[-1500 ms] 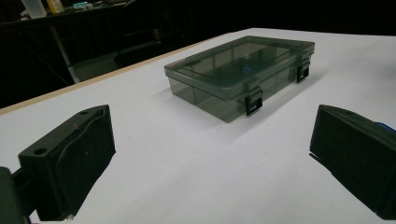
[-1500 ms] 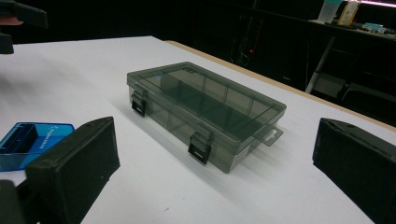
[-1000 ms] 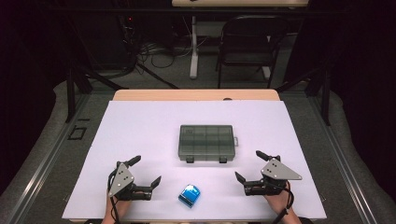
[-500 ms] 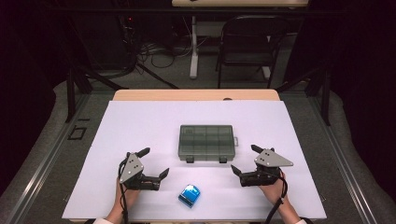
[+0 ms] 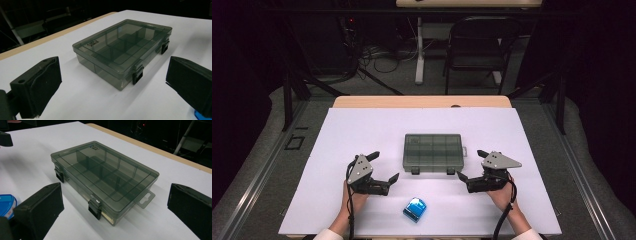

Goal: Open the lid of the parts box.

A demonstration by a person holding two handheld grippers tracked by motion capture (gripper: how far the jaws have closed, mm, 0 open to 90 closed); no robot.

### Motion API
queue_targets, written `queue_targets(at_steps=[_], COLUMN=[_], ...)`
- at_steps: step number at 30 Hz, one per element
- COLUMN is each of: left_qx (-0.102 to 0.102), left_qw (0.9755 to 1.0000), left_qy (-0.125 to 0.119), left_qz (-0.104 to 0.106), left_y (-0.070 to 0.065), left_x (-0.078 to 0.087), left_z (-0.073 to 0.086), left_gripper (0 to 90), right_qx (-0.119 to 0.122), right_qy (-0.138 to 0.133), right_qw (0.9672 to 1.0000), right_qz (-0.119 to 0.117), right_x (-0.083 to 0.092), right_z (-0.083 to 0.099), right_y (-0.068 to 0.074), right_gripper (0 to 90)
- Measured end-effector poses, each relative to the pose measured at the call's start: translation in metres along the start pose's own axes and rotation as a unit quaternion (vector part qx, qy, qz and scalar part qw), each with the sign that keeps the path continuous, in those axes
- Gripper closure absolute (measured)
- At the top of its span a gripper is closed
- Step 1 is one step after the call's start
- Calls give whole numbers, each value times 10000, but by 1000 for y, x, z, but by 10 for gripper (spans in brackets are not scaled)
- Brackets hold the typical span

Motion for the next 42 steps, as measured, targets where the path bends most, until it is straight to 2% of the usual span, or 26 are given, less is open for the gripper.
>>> queue_targets(at_steps=[10,11,13,17,24,29,34,35,38,42], left_qx=[-14,-12,-17,-45,-89,-89,-168,-212,-225,-198], left_qw=[9998,9996,9995,9986,9974,9955,9936,9929,9924,9915], left_qy=[209,241,277,421,587,748,842,881,934,1009], left_qz=[59,169,176,308,403,568,740,773,767,803], left_y=[4,4,5,5,6,1,-3,-5,-5,-3], left_x=[-22,-28,-31,-41,-48,-51,-52,-51,-49,-48], left_z=[-2,-2,-2,1,4,9,13,14,15,19], left_gripper=[0,0,0,0,4,32,105,162,177,250], right_qx=[-124,-142,-154,-114,-136,-65,-67,-47,-2,5], right_qy=[341,400,419,703,935,1059,1239,1290,1272,1310], right_qw=[9993,9990,9989,9973,9952,9939,9918,9911,9914,9910], right_qz=[-115,-119,-132,-181,-275,-287,-309,-333,-305,-270], right_x=[-15,-18,-20,-29,-36,-37,-40,-40,-39,-38], right_z=[2,3,4,8,15,20,29,31,31,34], right_y=[-13,-16,-16,-19,-22,-19,-19,-18,-19,-20], right_gripper=[0,0,0,0,19,54,141,152,186,260])
Point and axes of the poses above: each handheld gripper's, and its own axes: x roughly backward along the jaws, z roughly out of its underside, y roughly to its left, the point moved 9 cm from there along -x, roughly forward along the jaws, and after that the axes turned 9 degrees about -x, right-handed, at the moved point
